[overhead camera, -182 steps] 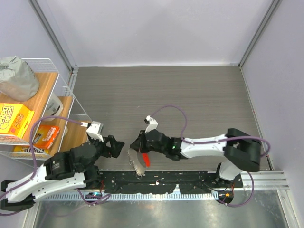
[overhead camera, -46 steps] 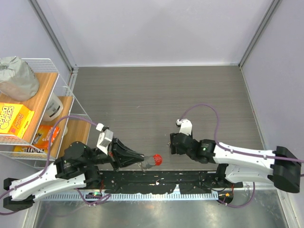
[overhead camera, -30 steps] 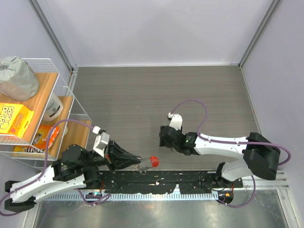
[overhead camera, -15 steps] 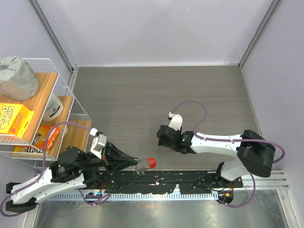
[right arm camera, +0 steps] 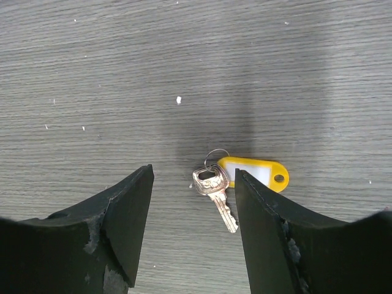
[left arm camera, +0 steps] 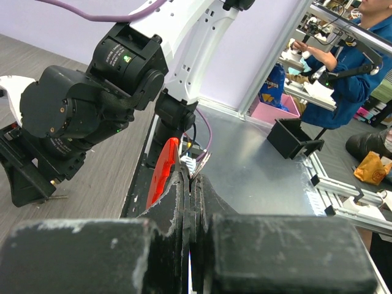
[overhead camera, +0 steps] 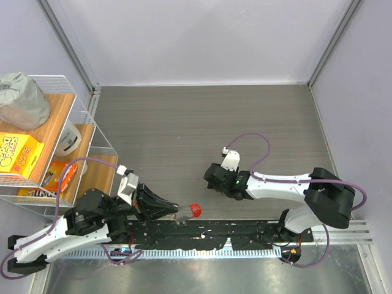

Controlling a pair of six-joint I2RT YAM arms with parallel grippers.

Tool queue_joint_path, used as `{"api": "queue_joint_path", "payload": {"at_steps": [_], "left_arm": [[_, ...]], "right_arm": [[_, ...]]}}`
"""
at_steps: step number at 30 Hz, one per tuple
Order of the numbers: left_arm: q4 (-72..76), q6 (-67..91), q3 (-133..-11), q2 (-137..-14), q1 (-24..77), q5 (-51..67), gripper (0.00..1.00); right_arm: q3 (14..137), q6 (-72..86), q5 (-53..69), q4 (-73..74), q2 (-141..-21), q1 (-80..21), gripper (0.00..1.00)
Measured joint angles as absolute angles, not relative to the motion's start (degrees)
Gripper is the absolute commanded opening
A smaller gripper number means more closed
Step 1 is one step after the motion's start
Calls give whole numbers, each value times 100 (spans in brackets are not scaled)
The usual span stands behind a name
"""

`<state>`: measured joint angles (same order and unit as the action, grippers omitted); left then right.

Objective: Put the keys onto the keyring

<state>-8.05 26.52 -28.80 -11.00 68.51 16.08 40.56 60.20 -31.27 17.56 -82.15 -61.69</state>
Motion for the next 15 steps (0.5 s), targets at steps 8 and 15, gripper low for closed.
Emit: {"api": "queue_joint_path", "payload": {"at_steps": [8,15], "left_arm": [[-808,2652,-2880,-1125,6851,1608,0],[-808,2652,-2880,-1234,6851,1608,0]], "right_arm": [[4049,6128,-3144,1778,-8374,-6156,60],[3983,6165,-3148,1566,-8514,-6025,53]]}}
